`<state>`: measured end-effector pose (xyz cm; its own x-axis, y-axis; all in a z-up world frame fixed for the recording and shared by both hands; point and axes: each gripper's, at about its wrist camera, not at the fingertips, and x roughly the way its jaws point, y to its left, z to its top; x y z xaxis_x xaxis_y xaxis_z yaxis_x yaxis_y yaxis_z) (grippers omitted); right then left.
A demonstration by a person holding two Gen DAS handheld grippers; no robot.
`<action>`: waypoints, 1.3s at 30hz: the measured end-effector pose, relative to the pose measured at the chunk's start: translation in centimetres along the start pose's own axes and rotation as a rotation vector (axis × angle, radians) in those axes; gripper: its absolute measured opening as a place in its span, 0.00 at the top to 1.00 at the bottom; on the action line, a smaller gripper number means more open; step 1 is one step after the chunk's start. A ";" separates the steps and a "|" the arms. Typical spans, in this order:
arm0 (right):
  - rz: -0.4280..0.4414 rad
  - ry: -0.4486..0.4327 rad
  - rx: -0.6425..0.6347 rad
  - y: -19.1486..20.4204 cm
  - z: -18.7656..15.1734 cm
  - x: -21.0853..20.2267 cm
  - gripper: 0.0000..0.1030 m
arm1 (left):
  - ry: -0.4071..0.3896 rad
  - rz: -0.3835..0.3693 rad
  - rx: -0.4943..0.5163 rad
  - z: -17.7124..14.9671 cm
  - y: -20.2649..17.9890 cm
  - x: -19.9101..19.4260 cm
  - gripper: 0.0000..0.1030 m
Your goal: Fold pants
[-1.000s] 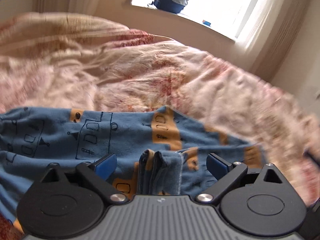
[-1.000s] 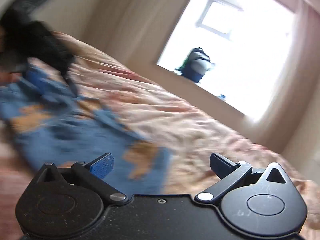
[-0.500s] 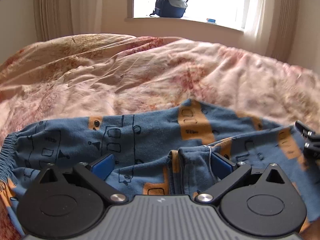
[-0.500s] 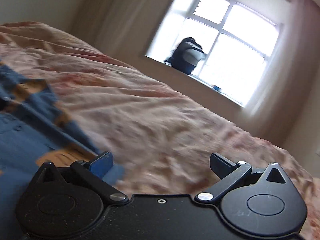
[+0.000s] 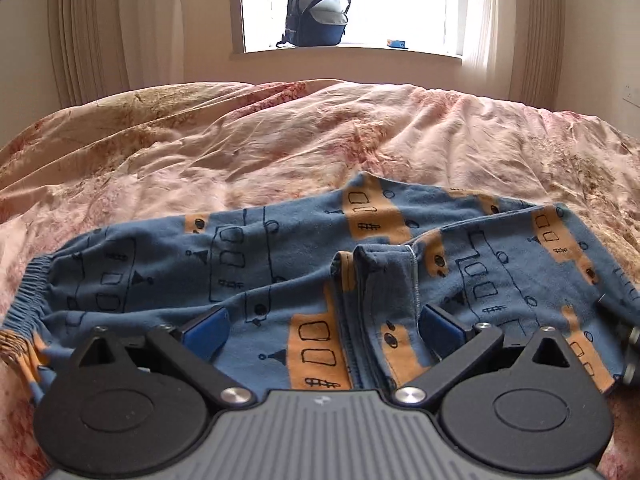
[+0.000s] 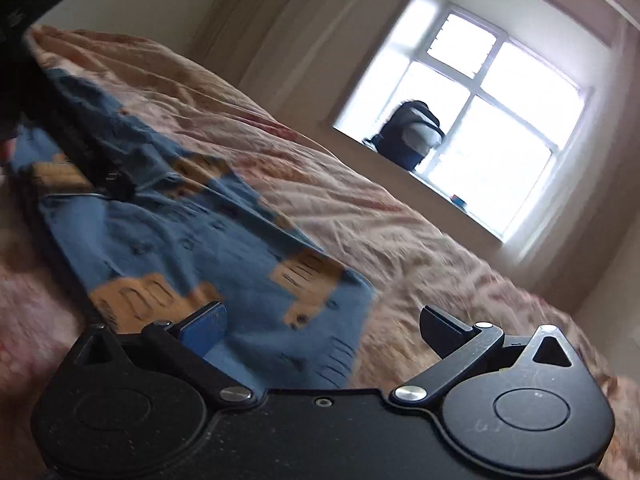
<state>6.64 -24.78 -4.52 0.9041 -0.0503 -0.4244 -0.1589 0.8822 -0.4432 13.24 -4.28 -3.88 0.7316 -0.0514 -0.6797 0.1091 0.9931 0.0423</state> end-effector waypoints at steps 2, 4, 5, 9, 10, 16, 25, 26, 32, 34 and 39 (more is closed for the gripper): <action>-0.080 0.041 0.038 -2.0 -0.7 0.3 0.01 | 0.002 0.008 -0.029 0.2 0.6 -0.8 0.00; -0.109 0.056 0.080 -3.5 -1.0 -0.1 0.01 | -0.022 0.001 -0.086 0.3 1.2 -2.0 0.00; -0.111 0.028 0.094 -3.8 -0.9 -0.8 0.01 | -0.049 -0.026 -0.113 0.2 1.4 -2.7 0.00; 0.011 -0.025 0.081 -2.0 0.0 -2.4 0.01 | 0.009 -0.111 -0.075 -1.0 -0.2 -2.8 0.00; 0.041 -0.005 0.069 -1.5 -0.2 -2.1 0.01 | 0.037 -0.080 -0.009 -1.6 -1.0 -2.3 0.00; -0.112 0.127 0.106 -4.1 -2.3 -0.9 0.01 | 0.006 0.006 0.043 -2.3 -1.4 -2.9 0.00; 0.065 -0.047 0.059 -5.1 2.6 2.8 0.01 | -0.084 0.069 -0.007 1.6 -0.6 -1.2 0.00; 0.112 -0.063 0.043 -4.3 3.2 3.6 0.01 | -0.047 0.086 -0.006 2.0 -0.6 0.1 0.00; 0.027 -0.007 -0.146 -2.2 3.1 8.3 0.01 | 0.039 0.063 -0.096 2.4 1.8 1.9 0.00; -0.040 0.036 -0.073 -4.0 3.1 8.8 0.01 | 0.048 0.050 -0.101 2.1 2.6 0.8 0.00; 0.000 -0.046 -0.025 -4.3 4.2 7.2 0.01 | 0.062 0.077 -0.115 1.2 4.5 -2.3 0.00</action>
<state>15.49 -26.94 -2.38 0.9214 -0.0276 -0.3877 -0.1686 0.8703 -0.4627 12.86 0.22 -1.29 0.6913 0.0289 -0.7220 -0.0265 0.9995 0.0146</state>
